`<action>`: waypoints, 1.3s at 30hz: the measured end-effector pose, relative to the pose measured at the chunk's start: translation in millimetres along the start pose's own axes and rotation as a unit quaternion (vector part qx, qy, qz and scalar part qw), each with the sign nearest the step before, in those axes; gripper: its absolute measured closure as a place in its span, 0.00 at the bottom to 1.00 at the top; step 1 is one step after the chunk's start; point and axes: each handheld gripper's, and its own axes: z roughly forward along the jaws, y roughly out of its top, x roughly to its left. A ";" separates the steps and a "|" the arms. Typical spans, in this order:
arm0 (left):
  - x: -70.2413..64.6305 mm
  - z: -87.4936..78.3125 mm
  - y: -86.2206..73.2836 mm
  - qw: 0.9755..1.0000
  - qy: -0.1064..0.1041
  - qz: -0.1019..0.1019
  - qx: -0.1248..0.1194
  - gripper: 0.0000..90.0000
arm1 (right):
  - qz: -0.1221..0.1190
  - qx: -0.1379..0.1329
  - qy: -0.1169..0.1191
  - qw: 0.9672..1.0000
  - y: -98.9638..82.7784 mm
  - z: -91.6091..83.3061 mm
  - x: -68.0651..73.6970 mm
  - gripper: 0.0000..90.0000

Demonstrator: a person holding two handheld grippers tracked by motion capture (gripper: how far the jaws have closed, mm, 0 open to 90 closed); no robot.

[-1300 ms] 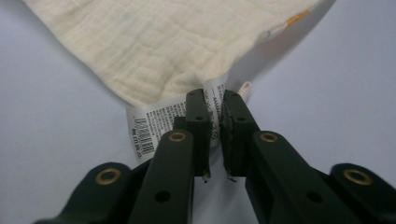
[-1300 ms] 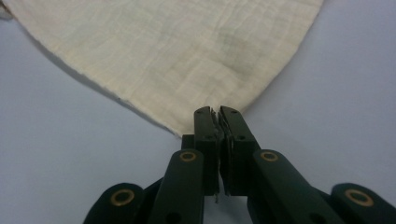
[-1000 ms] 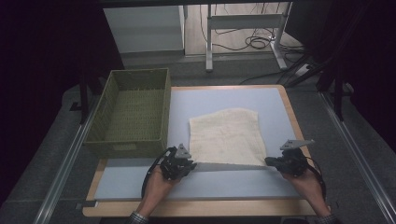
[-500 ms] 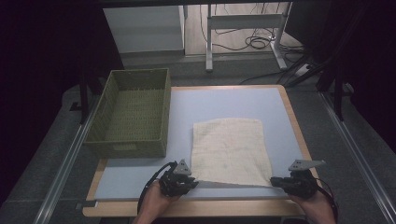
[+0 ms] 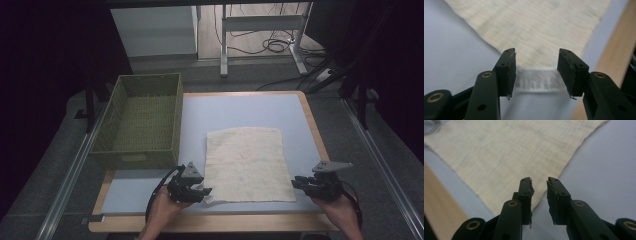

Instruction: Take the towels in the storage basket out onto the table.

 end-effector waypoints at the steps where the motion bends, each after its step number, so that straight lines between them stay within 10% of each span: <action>1: 3.9 2.9 4.1 1.000 0.006 -0.005 -0.001 0.54 | 0.000 0.000 -0.003 1.000 2.7 3.4 -2.1 0.81; 14: 41.9 42.8 60.4 0.997 0.061 -0.051 -0.005 0.48 | 0.011 0.002 -0.017 1.000 32.2 41.4 -25.7 0.81; 24: 82.6 68.8 84.3 0.989 0.118 -0.088 0.021 0.43 | 0.023 0.002 -0.022 0.999 50.4 57.6 -45.4 0.83; 31: 99.6 89.4 94.3 0.989 0.108 -0.097 0.041 0.48 | 0.032 0.002 -0.038 0.999 64.8 72.0 -61.2 0.82; 39: 108.4 89.1 118.4 0.990 0.100 -0.097 0.005 0.49 | 0.034 0.008 -0.037 0.999 67.6 80.4 -63.5 0.80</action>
